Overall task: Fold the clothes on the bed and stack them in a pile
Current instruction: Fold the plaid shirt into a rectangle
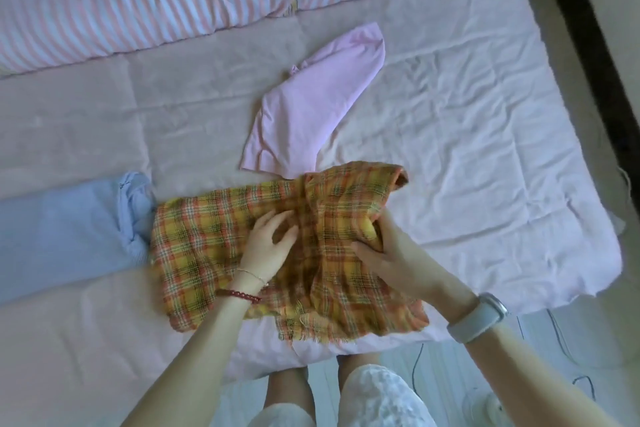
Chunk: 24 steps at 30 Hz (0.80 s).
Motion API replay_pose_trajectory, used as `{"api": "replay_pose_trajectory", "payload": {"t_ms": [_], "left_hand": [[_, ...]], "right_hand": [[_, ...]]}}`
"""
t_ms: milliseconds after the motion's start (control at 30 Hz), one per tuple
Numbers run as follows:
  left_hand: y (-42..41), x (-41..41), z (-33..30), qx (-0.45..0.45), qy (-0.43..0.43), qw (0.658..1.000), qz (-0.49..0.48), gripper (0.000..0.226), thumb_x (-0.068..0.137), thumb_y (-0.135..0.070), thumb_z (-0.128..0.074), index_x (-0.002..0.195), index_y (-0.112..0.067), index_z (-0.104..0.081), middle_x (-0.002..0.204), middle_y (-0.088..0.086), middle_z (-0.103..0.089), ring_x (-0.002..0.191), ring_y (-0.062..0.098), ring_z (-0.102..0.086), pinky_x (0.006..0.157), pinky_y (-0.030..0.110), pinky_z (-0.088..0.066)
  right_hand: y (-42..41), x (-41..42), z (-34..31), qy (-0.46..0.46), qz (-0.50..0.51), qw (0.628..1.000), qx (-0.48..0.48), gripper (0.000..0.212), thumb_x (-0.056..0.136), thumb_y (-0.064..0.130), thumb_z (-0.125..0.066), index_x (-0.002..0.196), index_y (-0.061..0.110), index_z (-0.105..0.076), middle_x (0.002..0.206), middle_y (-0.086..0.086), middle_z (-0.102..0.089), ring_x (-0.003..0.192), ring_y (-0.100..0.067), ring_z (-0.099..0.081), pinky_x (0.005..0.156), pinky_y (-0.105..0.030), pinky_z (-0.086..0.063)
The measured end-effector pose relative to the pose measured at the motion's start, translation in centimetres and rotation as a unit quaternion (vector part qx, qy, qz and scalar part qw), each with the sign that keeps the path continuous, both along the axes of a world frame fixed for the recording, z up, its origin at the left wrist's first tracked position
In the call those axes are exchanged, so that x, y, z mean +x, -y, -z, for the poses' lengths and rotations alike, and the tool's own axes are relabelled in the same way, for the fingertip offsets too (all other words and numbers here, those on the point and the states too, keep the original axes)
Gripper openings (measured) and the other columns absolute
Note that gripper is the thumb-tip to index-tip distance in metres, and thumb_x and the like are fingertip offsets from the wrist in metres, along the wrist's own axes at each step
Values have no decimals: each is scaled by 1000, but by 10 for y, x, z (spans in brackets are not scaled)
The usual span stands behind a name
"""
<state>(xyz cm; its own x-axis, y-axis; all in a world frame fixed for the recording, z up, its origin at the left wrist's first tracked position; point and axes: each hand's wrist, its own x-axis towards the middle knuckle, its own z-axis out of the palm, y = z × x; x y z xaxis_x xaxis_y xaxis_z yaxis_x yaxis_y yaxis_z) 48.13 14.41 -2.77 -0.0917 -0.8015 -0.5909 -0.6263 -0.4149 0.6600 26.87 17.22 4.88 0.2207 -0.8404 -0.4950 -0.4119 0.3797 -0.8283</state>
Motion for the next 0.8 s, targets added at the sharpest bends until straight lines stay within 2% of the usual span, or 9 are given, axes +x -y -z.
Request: {"api": "replay_pose_trajectory", "payload": {"t_ms": [67, 167, 333, 467, 533, 600, 667, 733, 800], "left_hand": [[-3, 34, -24, 26, -92, 990, -106, 21, 93, -25, -53, 113, -29, -59, 127, -2, -54, 119, 10, -48, 99, 21, -37], [-9, 89, -50, 82, -211, 945, -237, 18, 93, -28, -49, 105, -29, -63, 107, -5, -67, 102, 14, -62, 85, 32, -49], [-22, 163, -53, 128, -297, 881, -346, 34, 95, -41, -34, 106, -24, -62, 100, 1, -69, 92, 18, -65, 74, 35, -50], [-29, 189, -34, 117, -305, 867, -376, 39, 95, -46, -32, 108, -27, -63, 93, -7, -73, 82, 10, -67, 63, 25, -52], [-33, 193, -24, 75, -261, 903, -332, 38, 92, -42, -39, 125, -27, -52, 115, -7, -66, 101, 6, -63, 72, 21, -51], [-39, 193, -14, -1, -209, 931, -299, 28, 92, -30, -52, 119, -25, -52, 115, -9, -64, 105, 3, -60, 80, 25, -52], [-43, 188, -8, -39, -121, 947, -296, 37, 83, -36, -64, 108, -10, -55, 108, 8, -62, 103, 20, -59, 87, 37, -50], [-46, 177, -4, -38, 82, 970, -226, 54, 77, -51, -64, 101, -4, -56, 112, 14, -53, 107, 30, -49, 90, 40, -42], [-47, 168, -5, -94, 227, 956, -160, 56, 74, -50, -69, 103, -3, -60, 119, 15, -50, 109, 34, -46, 90, 42, -36]], "right_hand": [[8, 35, -10, 0, -40, 999, -13, 48, 91, 13, -52, 130, 32, -31, 78, 8, -55, 62, -4, -54, 54, -18, -43], [16, 97, -12, -10, -74, 997, -35, 62, 91, 14, -53, 144, 22, -22, 92, 15, -52, 72, 5, -52, 65, -8, -38], [18, 195, 7, -16, -110, 993, -27, 68, 91, 15, -50, 148, 26, -13, 129, -7, -48, 103, -24, -55, 90, -38, -46], [14, 242, 29, 13, -180, 981, 73, 71, 94, 24, -48, 149, 31, -4, 125, -10, -54, 77, -17, -61, 68, -31, -53], [8, 250, 35, 12, -157, 985, 65, 60, 96, 19, -44, 148, 25, -16, 126, 3, -51, 75, -14, -63, 64, -32, -56], [-3, 247, 37, -21, -73, 996, -45, 43, 95, 12, -41, 138, 16, -40, 119, 4, -57, 59, 2, -54, 52, -14, -46], [-11, 233, 38, -93, 12, 980, -173, 34, 91, 7, -41, 121, 11, -57, 103, 1, -63, 68, 5, -53, 61, -11, -41], [-22, 214, 43, -181, 42, 952, -244, 34, 85, 4, -43, 113, 6, -62, 99, -4, -63, 88, -16, -58, 77, -29, -48], [-33, 200, 46, -257, 31, 931, -259, 39, 78, 0, -46, 114, 4, -62, 107, -11, -61, 100, -31, -56, 86, -45, -47]]}}
